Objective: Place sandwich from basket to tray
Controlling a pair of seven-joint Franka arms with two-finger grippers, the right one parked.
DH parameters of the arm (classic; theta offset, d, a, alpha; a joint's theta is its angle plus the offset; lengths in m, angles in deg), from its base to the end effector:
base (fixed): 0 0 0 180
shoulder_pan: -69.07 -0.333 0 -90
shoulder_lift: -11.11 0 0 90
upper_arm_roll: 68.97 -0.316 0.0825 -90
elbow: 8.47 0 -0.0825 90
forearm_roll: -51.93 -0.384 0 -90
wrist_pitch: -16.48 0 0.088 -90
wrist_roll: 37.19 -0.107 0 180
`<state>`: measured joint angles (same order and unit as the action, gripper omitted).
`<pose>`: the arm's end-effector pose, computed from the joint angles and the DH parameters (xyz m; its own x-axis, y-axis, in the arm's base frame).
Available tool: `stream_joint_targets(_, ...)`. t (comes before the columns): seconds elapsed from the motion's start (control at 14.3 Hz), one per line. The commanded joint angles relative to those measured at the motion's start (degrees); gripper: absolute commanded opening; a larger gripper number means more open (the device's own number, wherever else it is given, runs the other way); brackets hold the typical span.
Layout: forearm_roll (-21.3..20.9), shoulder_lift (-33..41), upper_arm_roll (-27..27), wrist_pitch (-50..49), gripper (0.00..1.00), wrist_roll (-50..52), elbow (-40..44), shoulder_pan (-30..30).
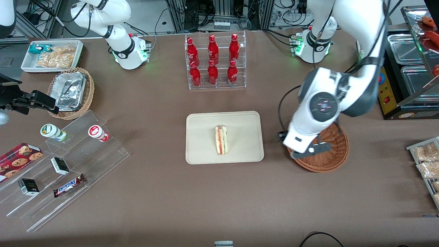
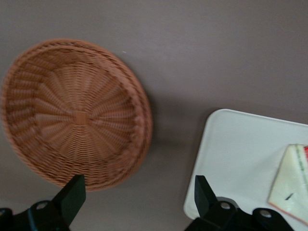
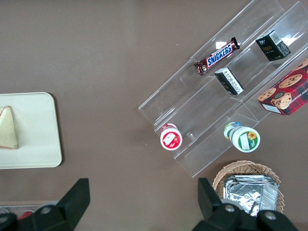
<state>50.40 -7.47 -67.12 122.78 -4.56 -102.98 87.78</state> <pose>0.5999 -0.2207 0.4150 0.9747 0.2039 -0.0917 0.1973 -0.9774 -0.0757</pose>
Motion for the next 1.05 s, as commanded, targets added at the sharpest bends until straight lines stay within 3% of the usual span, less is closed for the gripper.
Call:
stream_joint_targets(0.0, 0.22, 8.18, 0.7, 0.14, 1.0, -7.72, -7.6, -3.49)
stream_joint_targets(0.28, 1.62, 14.96, 4.3, -8.98, 1.0, -21.68, -8.59, -13.48)
stream_joint_targets(0.63, 1.53, 18.75, 5.19, -16.9, 1.0, -37.61, -4.55, -20.71)
stream_joint_targets(0.98, 2.59, 19.11, 4.04, -16.74, 1.0, -38.96, -1.3, -22.48)
